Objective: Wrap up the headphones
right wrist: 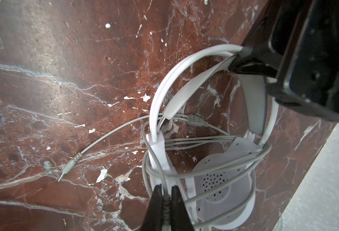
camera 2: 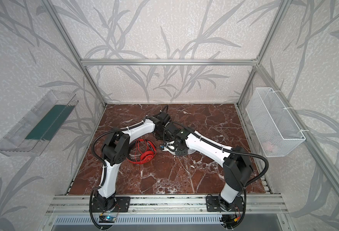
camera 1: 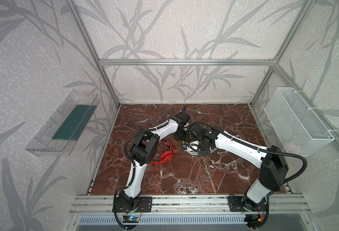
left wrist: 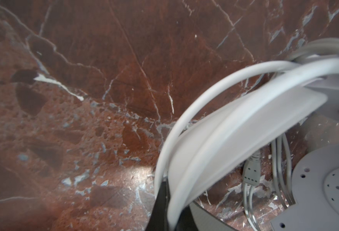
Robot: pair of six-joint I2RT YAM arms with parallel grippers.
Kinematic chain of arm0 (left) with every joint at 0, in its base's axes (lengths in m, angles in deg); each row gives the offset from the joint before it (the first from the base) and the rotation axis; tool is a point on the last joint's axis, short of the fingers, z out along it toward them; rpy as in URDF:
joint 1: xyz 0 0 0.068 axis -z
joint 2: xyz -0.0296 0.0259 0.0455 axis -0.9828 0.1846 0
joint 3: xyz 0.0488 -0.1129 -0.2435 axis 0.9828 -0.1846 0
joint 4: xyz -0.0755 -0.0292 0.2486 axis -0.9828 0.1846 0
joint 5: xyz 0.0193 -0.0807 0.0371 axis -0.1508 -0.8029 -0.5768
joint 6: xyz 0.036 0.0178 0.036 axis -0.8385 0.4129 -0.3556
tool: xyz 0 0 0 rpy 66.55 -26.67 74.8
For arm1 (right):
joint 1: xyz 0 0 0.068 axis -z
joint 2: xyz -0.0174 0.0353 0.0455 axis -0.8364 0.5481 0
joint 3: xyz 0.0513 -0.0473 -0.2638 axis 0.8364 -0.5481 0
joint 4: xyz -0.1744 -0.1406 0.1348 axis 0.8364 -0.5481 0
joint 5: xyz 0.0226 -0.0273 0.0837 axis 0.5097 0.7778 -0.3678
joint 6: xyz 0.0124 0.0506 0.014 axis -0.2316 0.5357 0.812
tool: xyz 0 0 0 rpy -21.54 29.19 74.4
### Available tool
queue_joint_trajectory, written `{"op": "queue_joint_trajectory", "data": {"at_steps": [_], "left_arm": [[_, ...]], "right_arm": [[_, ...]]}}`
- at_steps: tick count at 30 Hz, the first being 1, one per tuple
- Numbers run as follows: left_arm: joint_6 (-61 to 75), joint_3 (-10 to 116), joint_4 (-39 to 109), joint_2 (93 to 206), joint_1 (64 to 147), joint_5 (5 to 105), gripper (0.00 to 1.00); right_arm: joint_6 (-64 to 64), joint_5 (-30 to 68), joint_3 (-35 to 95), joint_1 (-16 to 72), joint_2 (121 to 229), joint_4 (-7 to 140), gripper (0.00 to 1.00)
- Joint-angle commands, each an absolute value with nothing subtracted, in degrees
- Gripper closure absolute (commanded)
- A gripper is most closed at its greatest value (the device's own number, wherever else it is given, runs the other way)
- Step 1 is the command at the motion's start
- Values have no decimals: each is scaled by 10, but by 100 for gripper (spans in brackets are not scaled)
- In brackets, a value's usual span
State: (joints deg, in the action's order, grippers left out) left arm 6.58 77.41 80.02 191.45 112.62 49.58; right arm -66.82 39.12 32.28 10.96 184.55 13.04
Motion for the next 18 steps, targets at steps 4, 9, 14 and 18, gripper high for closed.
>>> {"op": "queue_joint_trajectory", "data": {"at_steps": [4,9,14,18], "left_arm": [[48,759,827,1895,1132,494,99],[57,757,830,1894,1132,507,98],[68,757,829,1899,1131,506,97],[72,754,831,1901,1131,507,97]], "right_arm": [[-689,376,361,122,1870,115,100],[-614,311,377,116,1866,10,100],[-463,305,345,104,1857,-28,100],[-320,293,296,101,1836,-10,100]]}}
